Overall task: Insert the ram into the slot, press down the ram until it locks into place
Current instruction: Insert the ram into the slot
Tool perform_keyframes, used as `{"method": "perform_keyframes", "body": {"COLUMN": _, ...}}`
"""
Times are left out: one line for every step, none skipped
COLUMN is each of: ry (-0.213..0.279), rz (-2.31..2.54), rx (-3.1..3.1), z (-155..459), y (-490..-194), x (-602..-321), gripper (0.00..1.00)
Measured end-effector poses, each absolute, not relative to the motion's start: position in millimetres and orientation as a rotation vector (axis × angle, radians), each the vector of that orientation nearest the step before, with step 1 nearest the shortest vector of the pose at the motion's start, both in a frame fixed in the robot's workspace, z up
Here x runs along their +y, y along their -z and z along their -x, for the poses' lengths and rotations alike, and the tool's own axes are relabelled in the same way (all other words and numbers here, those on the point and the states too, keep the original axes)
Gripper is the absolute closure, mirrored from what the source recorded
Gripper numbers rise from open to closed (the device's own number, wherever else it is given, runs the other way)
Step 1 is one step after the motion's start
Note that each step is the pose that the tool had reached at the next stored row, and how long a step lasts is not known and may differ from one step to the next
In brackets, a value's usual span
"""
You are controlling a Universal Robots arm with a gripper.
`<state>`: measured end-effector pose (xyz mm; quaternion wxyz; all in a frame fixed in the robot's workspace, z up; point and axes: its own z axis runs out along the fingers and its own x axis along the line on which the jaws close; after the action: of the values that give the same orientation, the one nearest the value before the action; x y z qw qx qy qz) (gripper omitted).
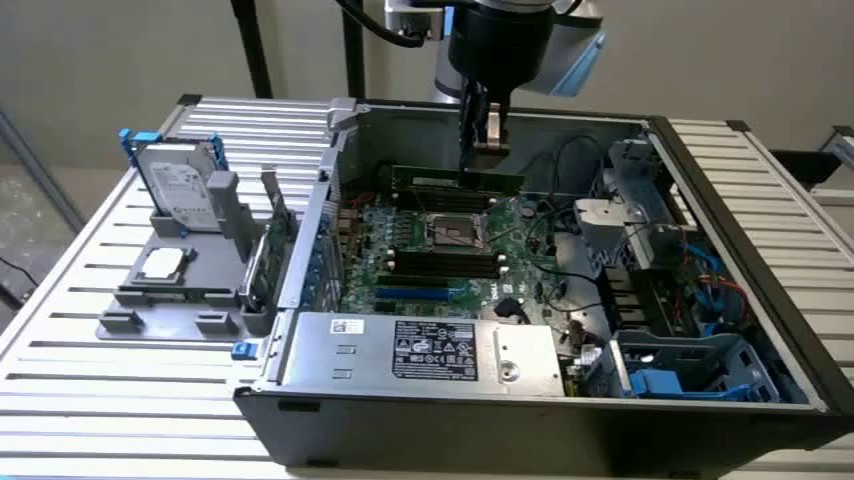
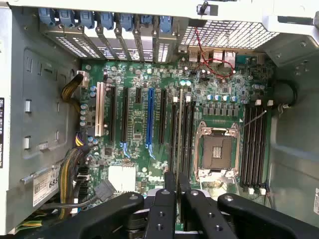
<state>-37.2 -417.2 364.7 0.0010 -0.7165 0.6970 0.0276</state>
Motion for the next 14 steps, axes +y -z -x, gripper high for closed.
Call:
{"method": "perform_keyframes", "body": {"ry": -0.087, "rz": 2.250, "rx": 2.188, "z": 37.2, "y": -364.7, "x": -417.2, "gripper": 0.86}}
{"method": "perform_keyframes", "body": {"ry": -0.087, "rz": 2.250, "rx": 2.188, "z": 37.2, "y": -364.7, "x": -417.1, "gripper": 0.86}}
{"method": "perform_keyframes", "body": {"ry": -0.087, "rz": 2.250, "rx": 2.188, "z": 37.2, "y": -364.7, "x": -417.2, "gripper": 0.86}}
{"method": "perform_keyframes", "body": {"ry": -0.087, "rz": 2.250, "rx": 2.188, "z": 37.2, "y": -364.7, "x": -417.1, "gripper": 0.86}}
{"method": "perform_keyframes", "body": {"ry": -0.087, "rz": 2.250, "rx": 2.188, "z": 37.2, "y": -364.7, "x": -417.1, "gripper": 0.86}}
{"method": "perform_keyframes", "body": {"ry": -0.087, "rz": 2.250, "rx": 2.188, "z": 37.2, "y": -364.8, "x": -417.2, "gripper": 0.86}}
{"method": "perform_keyframes", "body": {"ry": -0.087, "rz": 2.249, "rx": 2.188, "z": 37.2, "y": -364.7, "x": -417.2, "gripper": 0.86}}
{"method": "perform_keyframes", "body": {"ry": -0.087, "rz": 2.249, "rx": 2.188, "z": 37.2, "y": -364.7, "x": -417.2, "gripper": 0.86}}
{"method": "perform_keyframes", "body": {"ry": -0.087, "rz": 2.249, "rx": 2.188, "z": 37.2, "y": -364.7, "x": -417.2, "gripper": 0.86}}
{"method": "perform_keyframes", "body": {"ry": -0.087, "rz": 2.249, "rx": 2.188, "z": 37.2, "y": -364.7, "x": -417.2, "gripper": 0.86}}
{"method": "perform_keyframes", "body": {"ry": -0.087, "rz": 2.249, "rx": 2.188, "z": 37.2, "y": -364.7, "x": -417.2, "gripper": 0.86}}
{"method": "perform_keyframes", "body": {"ry": -0.087, "rz": 2.249, "rx": 2.188, "z": 37.2, "y": -364.7, "x": -417.2, "gripper": 0.86}}
{"method": "perform_keyframes", "body": {"ry": -0.087, "rz": 2.249, "rx": 2.188, "z": 37.2, "y": -364.8, "x": -417.2, "gripper": 0.86}}
{"method": "perform_keyframes", "body": {"ry": -0.087, "rz": 2.249, "rx": 2.188, "z": 37.2, "y": -364.7, "x": -417.2, "gripper": 0.86}}
